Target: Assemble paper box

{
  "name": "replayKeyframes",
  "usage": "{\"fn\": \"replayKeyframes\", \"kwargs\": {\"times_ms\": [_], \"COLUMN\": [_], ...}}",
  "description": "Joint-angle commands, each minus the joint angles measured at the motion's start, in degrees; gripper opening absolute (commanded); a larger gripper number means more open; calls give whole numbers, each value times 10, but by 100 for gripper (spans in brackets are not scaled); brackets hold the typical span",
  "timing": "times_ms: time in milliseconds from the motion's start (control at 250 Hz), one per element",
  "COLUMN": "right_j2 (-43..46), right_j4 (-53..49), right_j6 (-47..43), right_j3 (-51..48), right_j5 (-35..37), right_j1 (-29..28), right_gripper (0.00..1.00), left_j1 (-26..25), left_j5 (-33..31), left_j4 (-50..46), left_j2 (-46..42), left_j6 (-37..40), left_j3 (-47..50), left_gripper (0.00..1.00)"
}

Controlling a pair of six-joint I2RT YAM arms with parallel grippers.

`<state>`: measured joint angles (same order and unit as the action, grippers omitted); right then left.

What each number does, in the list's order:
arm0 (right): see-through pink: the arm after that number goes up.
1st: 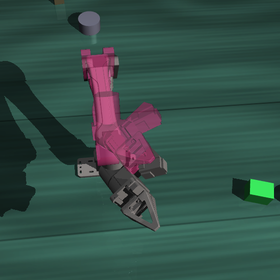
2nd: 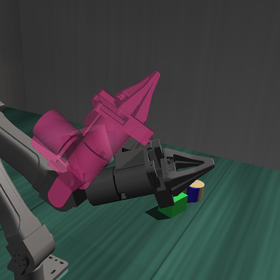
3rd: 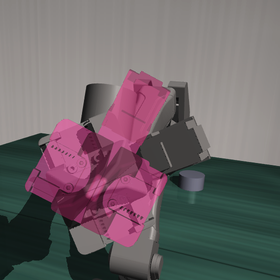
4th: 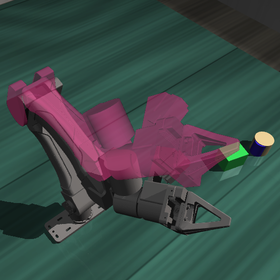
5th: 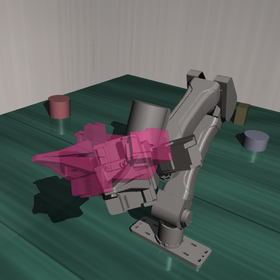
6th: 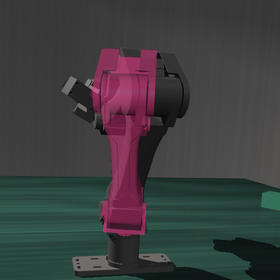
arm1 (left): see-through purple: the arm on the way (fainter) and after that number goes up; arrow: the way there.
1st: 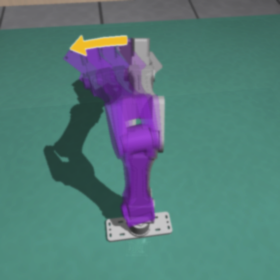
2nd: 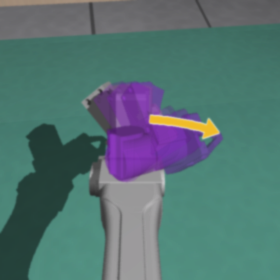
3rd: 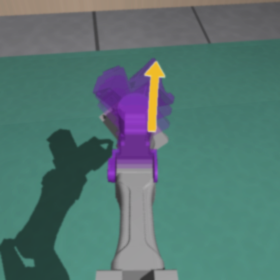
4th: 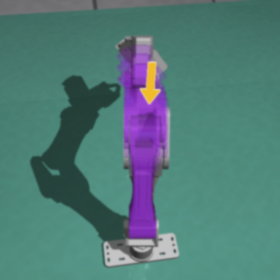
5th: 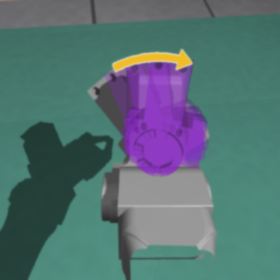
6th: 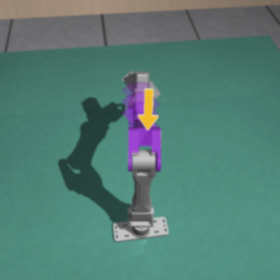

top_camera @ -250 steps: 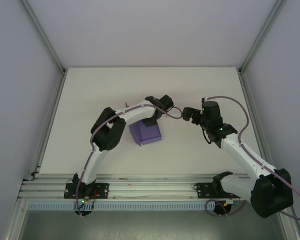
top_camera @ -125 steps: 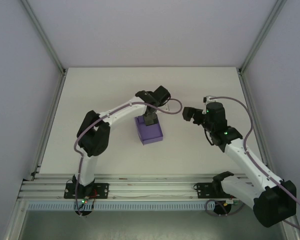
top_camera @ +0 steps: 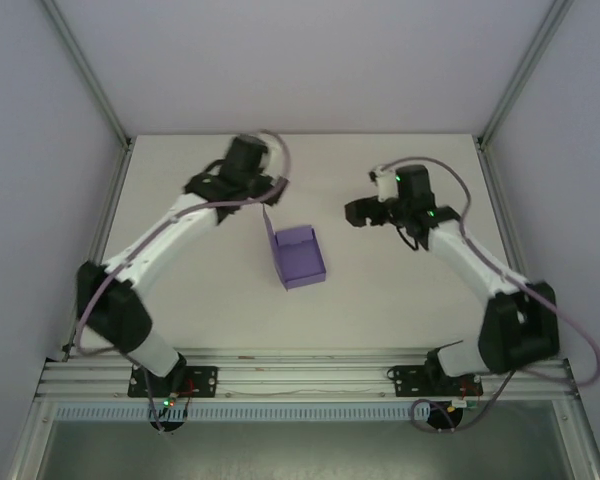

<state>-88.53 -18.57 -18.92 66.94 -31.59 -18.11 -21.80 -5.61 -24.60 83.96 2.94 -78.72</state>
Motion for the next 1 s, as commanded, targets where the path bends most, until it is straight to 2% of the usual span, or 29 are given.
{"fn": "replayKeyframes", "kwargs": {"times_ms": [0, 60, 136, 268, 452, 680, 867, 927, 995], "right_j2": [-111, -185, -269, -375, -485, -538, -561, -569, -577], "right_j4": [-159, -222, -293, -427, -524, -500, -478, -478, -477], "right_j6": [-250, -308, -350, -444, -484, -458, -442, -439, -431], "right_j3": [122, 209, 315, 465, 611, 656, 659, 658, 655], "right_j5": [-41, -15, -21, -73, -79, -71, -70, -59, -31], "right_j1": [-45, -68, -81, -96, -118, -129, -135, -139, -146], "right_gripper": [86, 78, 65, 62, 60, 52, 32, 31, 23], "left_j1": [39, 48, 53, 63, 76, 77, 77, 77, 77], "left_j5": [42, 37, 25, 23, 29, 51, 68, 67, 64], "left_j4": [56, 73, 72, 69, 62, 75, 79, 74, 68], "left_j2": [-70, -108, -144, -195, -224, -200, -164, -156, -149], "left_j6": [-189, -206, -224, -236, -245, -250, -248, -249, -246], "left_j3": [113, 176, 233, 306, 347, 349, 339, 334, 329], "left_gripper": [100, 100, 100, 100, 100, 100, 100, 100, 100]}}
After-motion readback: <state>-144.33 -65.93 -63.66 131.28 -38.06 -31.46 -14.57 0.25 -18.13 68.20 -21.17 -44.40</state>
